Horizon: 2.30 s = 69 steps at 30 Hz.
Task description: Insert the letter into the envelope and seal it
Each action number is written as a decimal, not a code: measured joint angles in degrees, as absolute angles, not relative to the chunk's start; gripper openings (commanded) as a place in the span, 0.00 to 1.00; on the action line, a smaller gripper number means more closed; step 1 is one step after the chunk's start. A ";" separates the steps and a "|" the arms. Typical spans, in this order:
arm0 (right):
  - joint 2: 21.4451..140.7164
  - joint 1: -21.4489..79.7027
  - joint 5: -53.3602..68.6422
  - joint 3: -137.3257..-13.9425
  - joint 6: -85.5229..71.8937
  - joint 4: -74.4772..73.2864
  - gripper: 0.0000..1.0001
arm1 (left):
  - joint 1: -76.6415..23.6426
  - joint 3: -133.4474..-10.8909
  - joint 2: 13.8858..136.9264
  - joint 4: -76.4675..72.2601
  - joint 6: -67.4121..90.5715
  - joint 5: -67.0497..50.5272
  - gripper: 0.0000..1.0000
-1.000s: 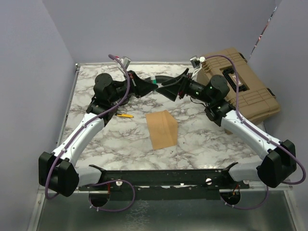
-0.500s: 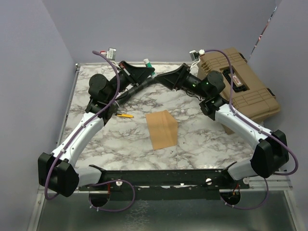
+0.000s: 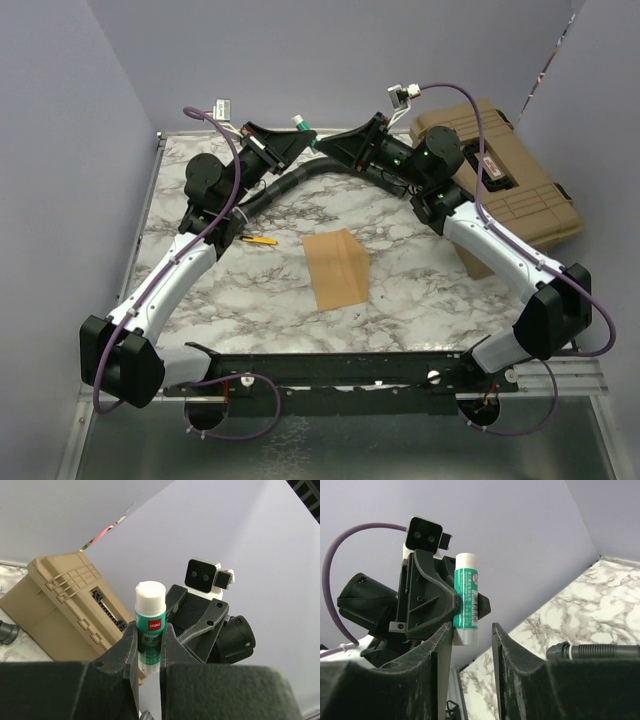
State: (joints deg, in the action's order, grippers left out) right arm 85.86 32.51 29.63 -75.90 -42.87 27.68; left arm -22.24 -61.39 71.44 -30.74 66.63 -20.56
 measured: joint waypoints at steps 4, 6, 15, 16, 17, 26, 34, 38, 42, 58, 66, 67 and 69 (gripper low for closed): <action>86.61 32.58 31.31 -75.90 -45.47 27.77 0.26 | -22.24 -61.39 71.44 -30.74 66.63 -20.03 0.00; 86.74 32.58 32.18 -75.88 -47.27 28.12 0.12 | -22.24 -61.39 71.44 -30.70 66.54 -19.88 0.00; 88.86 32.01 34.09 -75.11 -64.38 35.64 0.00 | -22.22 -61.39 71.22 -33.17 67.55 -19.64 0.00; 89.01 31.90 33.98 -74.37 -68.31 37.69 0.01 | -22.24 -61.39 71.13 -33.54 67.55 -19.64 0.00; 89.17 31.88 33.67 -73.32 -72.71 40.23 0.01 | -22.24 -61.36 70.94 -34.22 67.48 -19.53 0.00; 90.00 35.05 22.61 -66.13 -104.62 55.88 0.21 | -23.27 -61.34 69.97 -38.68 65.71 -18.33 0.00; 88.20 35.31 23.03 -69.34 -89.34 48.10 0.71 | -22.52 -60.84 69.06 -38.98 64.10 -14.57 0.00; 83.85 36.47 23.20 -74.89 -67.16 34.22 0.72 | -22.48 -60.84 69.06 -38.04 64.36 -13.23 0.00; 80.40 37.95 22.20 -79.70 -42.59 24.77 0.68 | -22.48 -60.84 69.08 -37.08 65.14 -12.82 0.00; 82.32 42.15 16.88 -80.99 11.00 12.95 0.60 | -22.50 -60.84 70.04 -34.44 66.04 -12.62 0.00; 85.84 43.57 12.60 -82.24 13.65 15.68 0.35 | -22.50 -60.84 70.06 -34.41 66.26 -12.64 0.00; 85.89 43.57 12.53 -82.26 13.52 15.84 0.34 | -22.50 -60.84 70.08 -34.41 66.26 -12.64 0.00; 85.89 43.57 12.67 -82.37 13.13 15.94 0.36 | -22.50 -60.84 70.08 -34.54 66.43 -12.64 0.00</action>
State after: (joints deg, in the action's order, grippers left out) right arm 85.89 43.57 12.67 -82.37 13.13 15.94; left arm -22.50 -60.84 70.08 -34.54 66.43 -12.64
